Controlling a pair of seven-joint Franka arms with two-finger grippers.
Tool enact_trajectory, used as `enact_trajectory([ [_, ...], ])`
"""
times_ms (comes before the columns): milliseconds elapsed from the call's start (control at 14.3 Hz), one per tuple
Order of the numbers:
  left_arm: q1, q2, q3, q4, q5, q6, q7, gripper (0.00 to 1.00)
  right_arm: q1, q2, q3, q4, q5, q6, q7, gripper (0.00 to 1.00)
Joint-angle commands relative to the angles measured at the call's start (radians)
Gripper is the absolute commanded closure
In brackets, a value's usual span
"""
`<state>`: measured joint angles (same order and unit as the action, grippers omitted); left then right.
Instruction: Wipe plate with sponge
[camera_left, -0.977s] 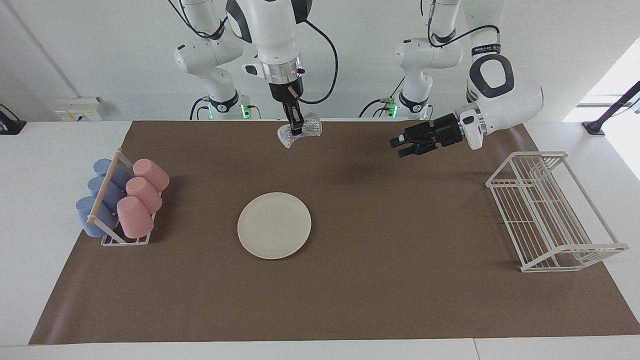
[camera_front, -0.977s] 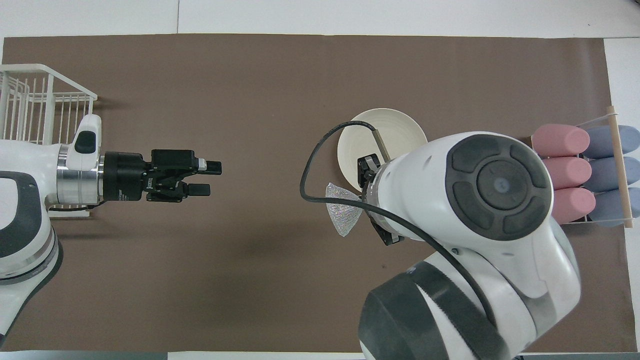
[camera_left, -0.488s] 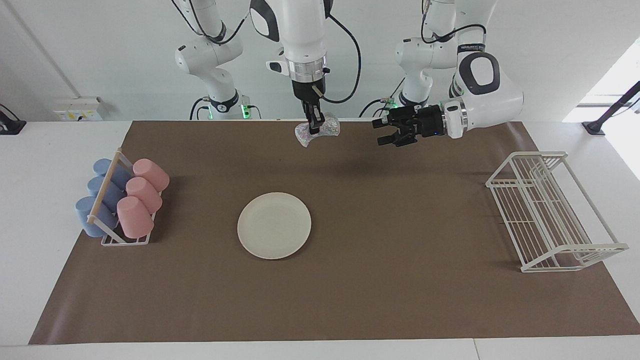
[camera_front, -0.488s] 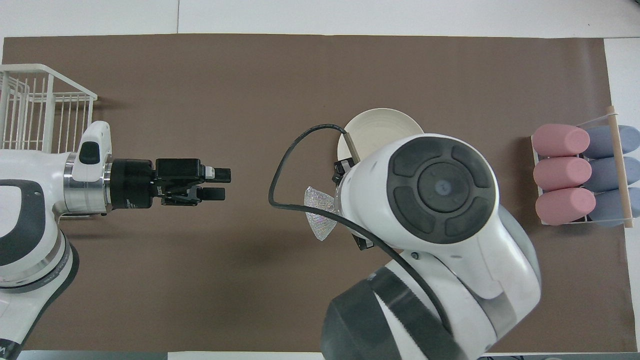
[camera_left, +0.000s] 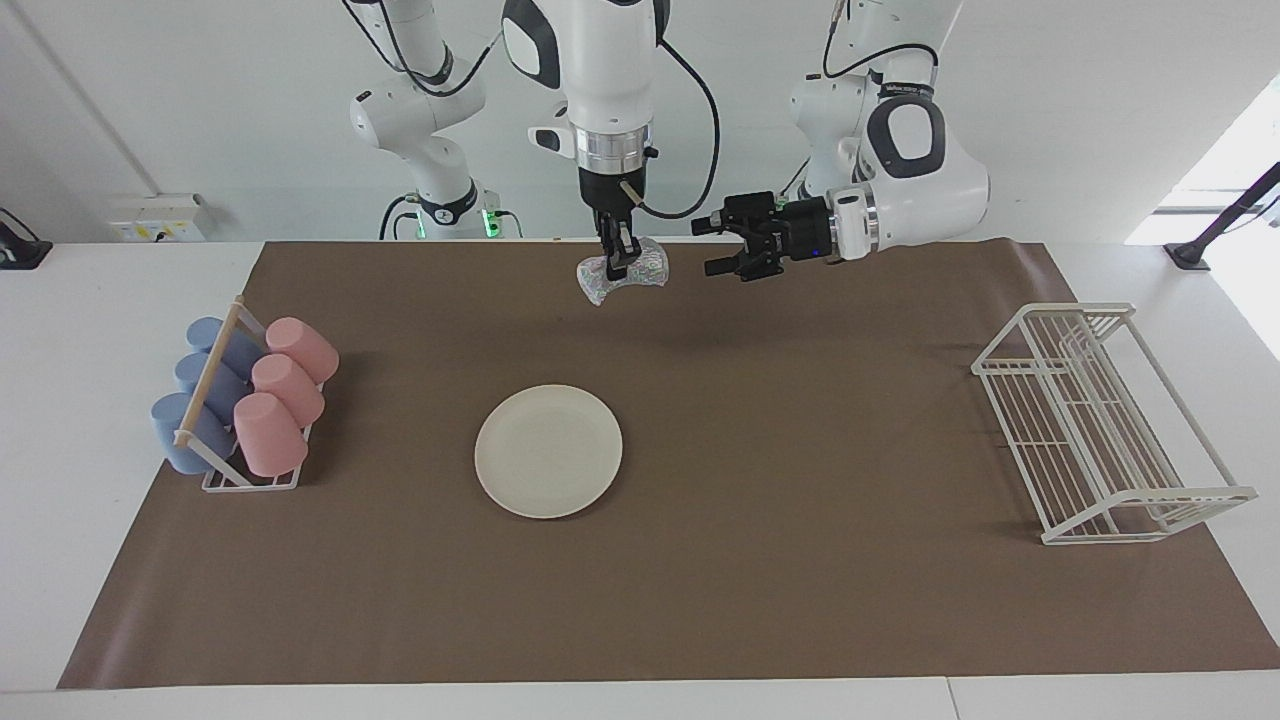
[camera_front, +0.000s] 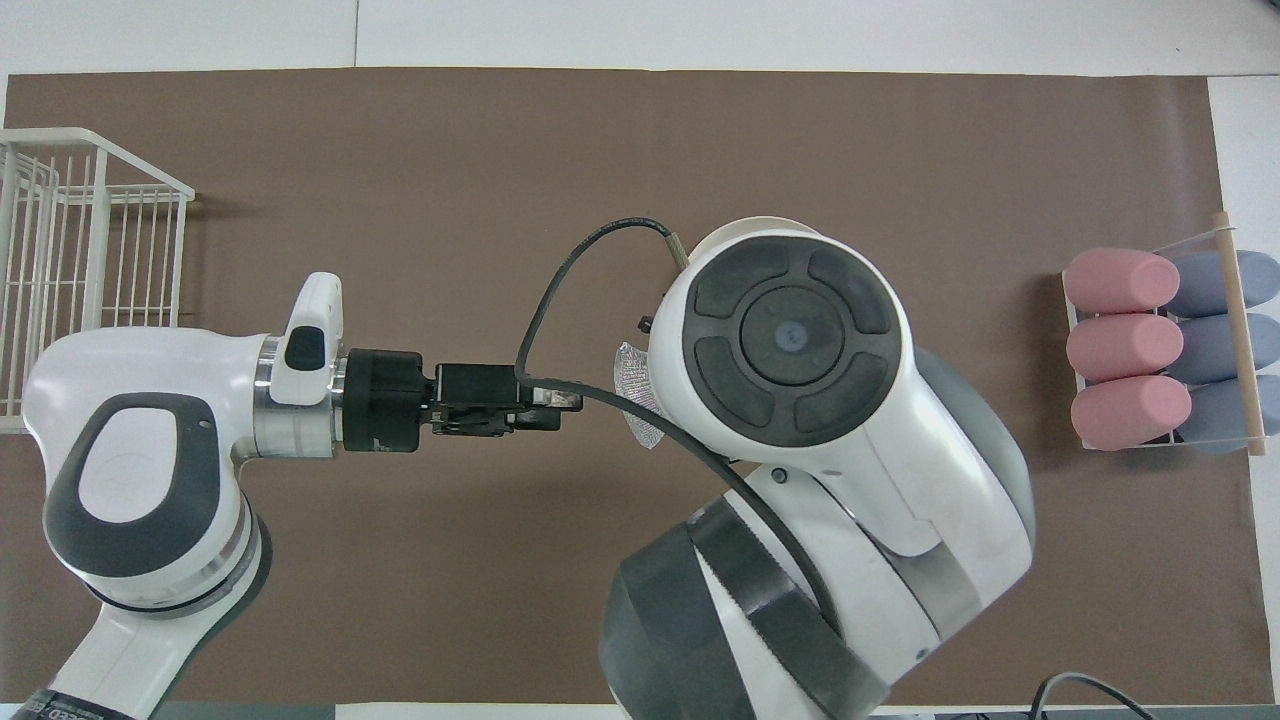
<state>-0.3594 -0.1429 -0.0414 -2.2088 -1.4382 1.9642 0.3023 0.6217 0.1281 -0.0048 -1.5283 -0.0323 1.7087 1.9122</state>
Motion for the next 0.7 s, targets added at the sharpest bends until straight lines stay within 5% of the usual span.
enact_trajectory([
  [0, -0.041, -0.014, 0.015, -0.025, -0.048, 0.045, 0.027, 0.00, -0.005, 0.012, 0.005, 0.027, -0.023, -0.023, -0.005, 1.00],
  [419, -0.145, -0.006, 0.015, -0.019, -0.103, 0.179, 0.031, 0.03, -0.007, 0.012, 0.005, 0.027, -0.024, -0.024, -0.007, 1.00],
  [558, -0.145, -0.006, 0.015, -0.019, -0.105, 0.180, 0.031, 0.13, -0.007, 0.012, 0.005, 0.027, -0.026, -0.024, -0.007, 1.00],
  [628, -0.145, -0.006, 0.015, -0.019, -0.105, 0.180, 0.029, 0.27, -0.007, 0.012, 0.005, 0.027, -0.026, -0.024, -0.008, 1.00],
])
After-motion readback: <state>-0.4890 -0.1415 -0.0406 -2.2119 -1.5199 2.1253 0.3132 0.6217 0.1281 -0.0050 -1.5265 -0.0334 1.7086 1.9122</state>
